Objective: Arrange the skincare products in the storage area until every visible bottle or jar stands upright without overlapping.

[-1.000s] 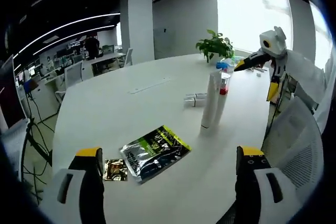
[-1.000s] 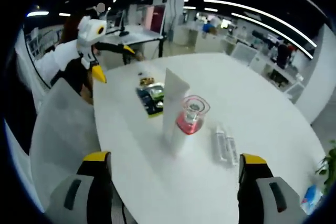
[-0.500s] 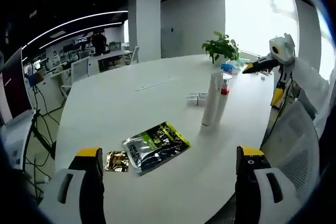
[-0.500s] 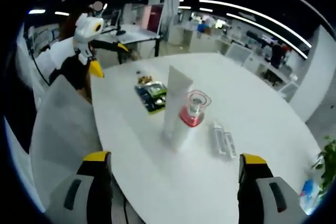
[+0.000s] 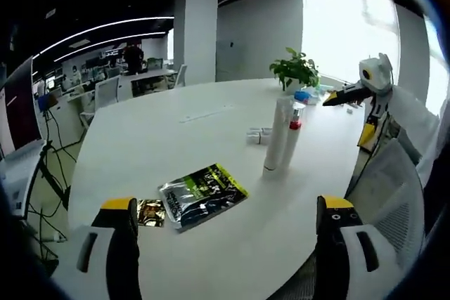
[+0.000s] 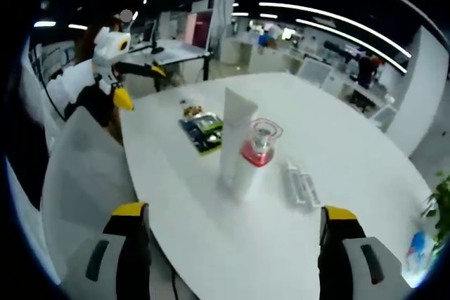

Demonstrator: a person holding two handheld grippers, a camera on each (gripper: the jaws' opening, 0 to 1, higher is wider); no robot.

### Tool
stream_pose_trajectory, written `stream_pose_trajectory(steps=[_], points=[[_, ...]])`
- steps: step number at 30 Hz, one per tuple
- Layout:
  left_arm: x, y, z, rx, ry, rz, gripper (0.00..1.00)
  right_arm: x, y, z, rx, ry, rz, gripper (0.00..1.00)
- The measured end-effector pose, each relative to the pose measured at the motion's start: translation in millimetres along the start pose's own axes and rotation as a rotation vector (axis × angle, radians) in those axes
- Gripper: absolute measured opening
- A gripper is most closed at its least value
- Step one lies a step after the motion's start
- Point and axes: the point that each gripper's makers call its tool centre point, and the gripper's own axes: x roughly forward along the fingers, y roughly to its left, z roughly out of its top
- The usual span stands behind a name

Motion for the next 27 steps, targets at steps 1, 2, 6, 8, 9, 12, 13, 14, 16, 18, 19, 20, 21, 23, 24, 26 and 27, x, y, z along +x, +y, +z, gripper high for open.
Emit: stream_pose_trajectory(steps=[1, 2, 6, 8, 9, 12, 13, 14, 16, 18, 19, 20, 21, 23, 24, 26, 27], points=[[0, -1.5, 0.0, 0.007, 0.000, -0.008, 0.99, 0, 0, 0.4, 0.000, -0.003, 0.000, 1.00], [1, -4.0, 0.5, 0.014, -0.005, -0.020, 0.99, 0, -1, 0.9, 0.004, -0.005, -0.005, 1.00], [1, -3.8, 2.0, 0.004, -0.009, -0.018, 0.99, 0, -5, 0.8, 0.008, -0.007, -0.004, 0.99], [2, -2.5, 1.4, 0.002, -0.006, -0.010, 0.99, 2, -8, 0.1, 0.014, -0.010, -0.005, 0.99], [3, -1.7, 0.9, 0.002, -0.003, -0.006, 0.99, 3, -9, -1.1, 0.014, -0.011, -0.002, 0.99], [3, -1.5, 0.0, -0.004, 0.002, 0.000, 0.99, 6, -10, -4.5, 0.011, 0.000, 0.009, 0.99], [3, -1.1, 0.2, -0.008, 0.000, 0.001, 0.99, 7, -10, -4.8, 0.013, 0.002, 0.012, 0.99], [3, -0.9, -0.1, -0.011, 0.000, 0.003, 0.99, 8, -11, -5.7, 0.015, 0.005, 0.020, 0.99], [3, -1.3, -1.4, -0.007, 0.006, 0.000, 0.99, 11, -16, -8.2, 0.028, 0.021, 0.023, 0.99], [4, -1.7, -1.8, -0.006, 0.007, -0.001, 0.99, 13, -15, -10.4, 0.027, 0.030, 0.027, 0.99], [4, -2.1, -1.6, -0.007, 0.007, -0.001, 0.99, 14, -16, -11.1, 0.022, 0.035, 0.029, 0.99], [4, -2.3, -1.8, -0.011, 0.009, 0.000, 0.99, 15, -17, -10.9, 0.016, 0.032, 0.029, 0.99], [4, -1.7, -1.7, -0.012, 0.009, 0.002, 0.99, 16, -17, -10.9, 0.016, 0.034, 0.033, 0.99], [5, -0.7, -1.6, -0.012, 0.008, 0.004, 0.99, 17, -17, -10.0, 0.012, 0.032, 0.036, 0.99], [5, -0.1, -1.6, -0.017, 0.008, 0.006, 0.99, 19, -19, -10.1, 0.013, 0.033, 0.039, 0.99], [5, 0.0, -1.7, -0.021, 0.010, 0.006, 0.99, 20, -19, -9.2, 0.012, 0.030, 0.037, 1.00], [5, -0.2, -1.6, -0.020, 0.011, 0.008, 0.99, 21, -20, -8.5, 0.010, 0.029, 0.036, 1.00]])
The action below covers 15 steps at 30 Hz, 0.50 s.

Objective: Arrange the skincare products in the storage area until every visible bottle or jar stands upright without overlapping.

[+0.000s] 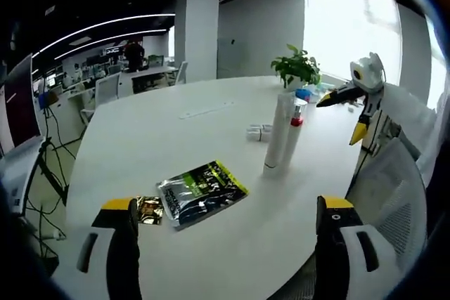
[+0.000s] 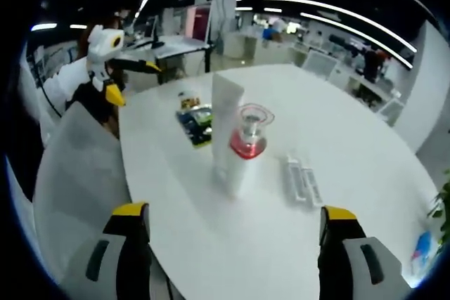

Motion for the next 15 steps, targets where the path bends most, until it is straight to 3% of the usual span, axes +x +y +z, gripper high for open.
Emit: stream_pose_trajectory(steps=[15], points=[[0, 1.4, 0.5, -0.007, 0.007, 0.010, 0.99, 12, -22, -7.5, 0.042, 0.018, -0.011, 0.99]])
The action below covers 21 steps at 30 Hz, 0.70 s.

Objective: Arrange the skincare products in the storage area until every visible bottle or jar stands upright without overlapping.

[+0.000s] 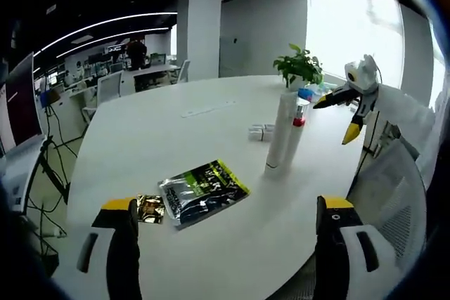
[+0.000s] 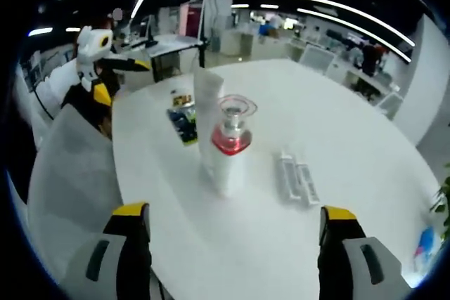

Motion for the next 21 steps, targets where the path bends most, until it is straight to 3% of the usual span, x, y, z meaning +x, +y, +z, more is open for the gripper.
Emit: stream_pose_trajectory(steps=[10, 21], points=[[1, 1.8, -2.4, -0.017, 0.011, 0.009, 0.99, 8, -25, -0.2, -0.023, 0.014, -0.032, 0.92], [-2, 2.9, -0.2, -0.014, 0.008, 0.025, 0.99, 19, -51, 4.7, -0.039, 0.017, -0.050, 0.74]])
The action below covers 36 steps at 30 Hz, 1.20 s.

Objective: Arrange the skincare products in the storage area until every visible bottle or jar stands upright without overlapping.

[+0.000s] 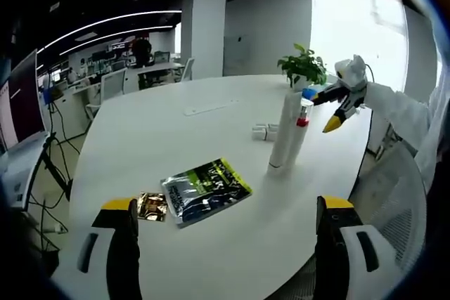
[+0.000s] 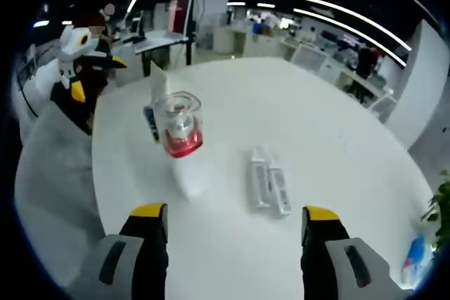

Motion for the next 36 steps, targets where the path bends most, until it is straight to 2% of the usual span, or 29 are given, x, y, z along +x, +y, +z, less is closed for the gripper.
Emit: stream_pose_trajectory(steps=[20, 22, 27, 36], points=[[1, 0.3, -4.5, -0.026, 0.013, 0.009, 0.99, 31, -40, 4.6, 0.021, -0.005, -0.018, 0.50], [2, 0.4, -4.4, -0.024, 0.015, 0.009, 0.99, 35, -44, 3.8, 0.030, 0.001, -0.023, 0.51], [2, 0.6, -3.9, -0.026, 0.015, 0.008, 0.99, 43, -48, 2.6, 0.036, 0.007, -0.027, 0.40], [3, -0.3, -6.8, -0.038, 0.018, 0.008, 0.99, 59, -61, -2.9, 0.043, 0.047, -0.019, 0.35]])
